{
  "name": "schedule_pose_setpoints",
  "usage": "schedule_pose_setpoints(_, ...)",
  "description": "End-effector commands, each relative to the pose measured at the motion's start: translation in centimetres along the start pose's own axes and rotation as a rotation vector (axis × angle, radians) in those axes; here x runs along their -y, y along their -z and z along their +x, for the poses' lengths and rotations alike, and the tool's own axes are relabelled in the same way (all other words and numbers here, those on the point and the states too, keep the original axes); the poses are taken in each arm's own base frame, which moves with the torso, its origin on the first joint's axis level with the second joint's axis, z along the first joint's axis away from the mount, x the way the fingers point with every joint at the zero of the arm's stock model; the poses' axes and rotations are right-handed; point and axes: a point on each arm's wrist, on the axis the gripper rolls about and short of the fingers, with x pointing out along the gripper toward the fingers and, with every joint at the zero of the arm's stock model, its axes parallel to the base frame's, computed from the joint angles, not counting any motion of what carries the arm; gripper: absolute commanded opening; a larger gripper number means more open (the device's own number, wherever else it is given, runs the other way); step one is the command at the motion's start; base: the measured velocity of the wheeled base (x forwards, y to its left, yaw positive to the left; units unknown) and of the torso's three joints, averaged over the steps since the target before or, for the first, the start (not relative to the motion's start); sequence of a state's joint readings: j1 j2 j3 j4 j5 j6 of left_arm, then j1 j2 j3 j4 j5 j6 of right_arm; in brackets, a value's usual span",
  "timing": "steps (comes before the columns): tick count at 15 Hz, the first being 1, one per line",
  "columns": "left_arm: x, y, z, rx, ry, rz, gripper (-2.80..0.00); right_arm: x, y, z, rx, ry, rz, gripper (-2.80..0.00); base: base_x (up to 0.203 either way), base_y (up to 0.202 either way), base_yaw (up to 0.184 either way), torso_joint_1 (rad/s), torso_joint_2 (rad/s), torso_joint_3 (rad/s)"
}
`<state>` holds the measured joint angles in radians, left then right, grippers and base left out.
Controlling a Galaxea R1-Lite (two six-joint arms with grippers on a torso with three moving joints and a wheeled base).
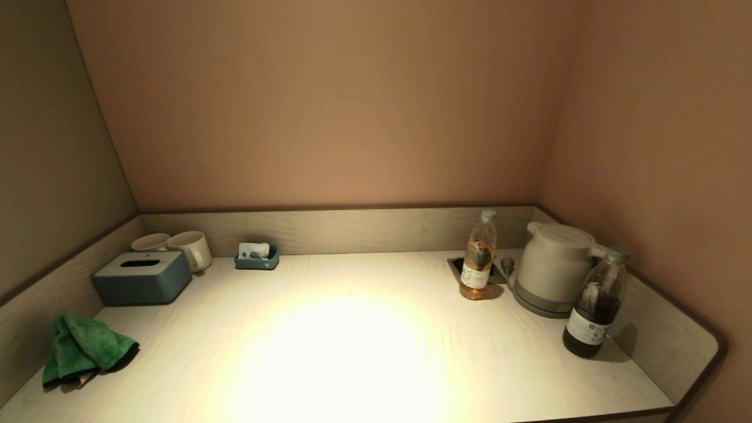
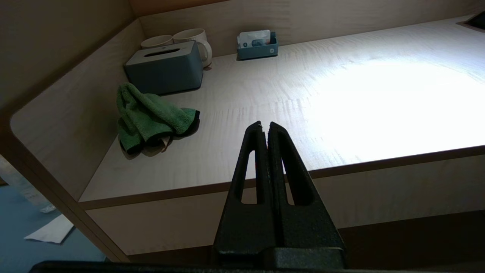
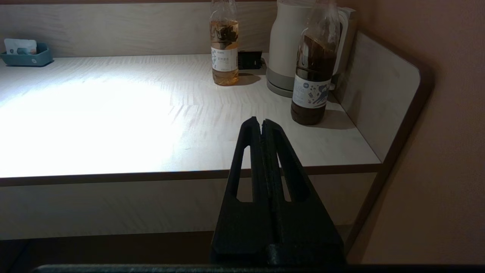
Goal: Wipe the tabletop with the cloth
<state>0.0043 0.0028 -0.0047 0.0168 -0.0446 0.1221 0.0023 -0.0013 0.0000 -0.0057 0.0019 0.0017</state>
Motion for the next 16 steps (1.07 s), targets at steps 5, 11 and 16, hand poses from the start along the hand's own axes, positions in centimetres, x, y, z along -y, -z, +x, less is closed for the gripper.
schedule_pose_setpoints(5, 0.0, 0.01, -0.01, 0.001, -0.001, 0.001, -2.8, 0.0, -0.01, 0.01, -0.001, -0.002, 0.0, -2.8, 0.0, 0.0, 0.0, 0.0, 0.0, 0.0)
schedule_pose_setpoints(11, -0.01, -0.01, 0.01, 0.005, -0.004, -0.036, -2.8, 0.0, -0.01, 0.01, -0.001, 0.0, 0.0, -2.8, 0.0, 0.0, 0.0, 0.0, 0.0, 0.0)
schedule_pose_setpoints(16, -0.08, -0.12, 0.01, 0.018, -0.029, -0.115, -2.8, 0.0, -0.01, 0.01, -0.001, 0.0, 0.0, -2.8, 0.0, 0.0, 0.0, 0.0, 0.0, 0.0)
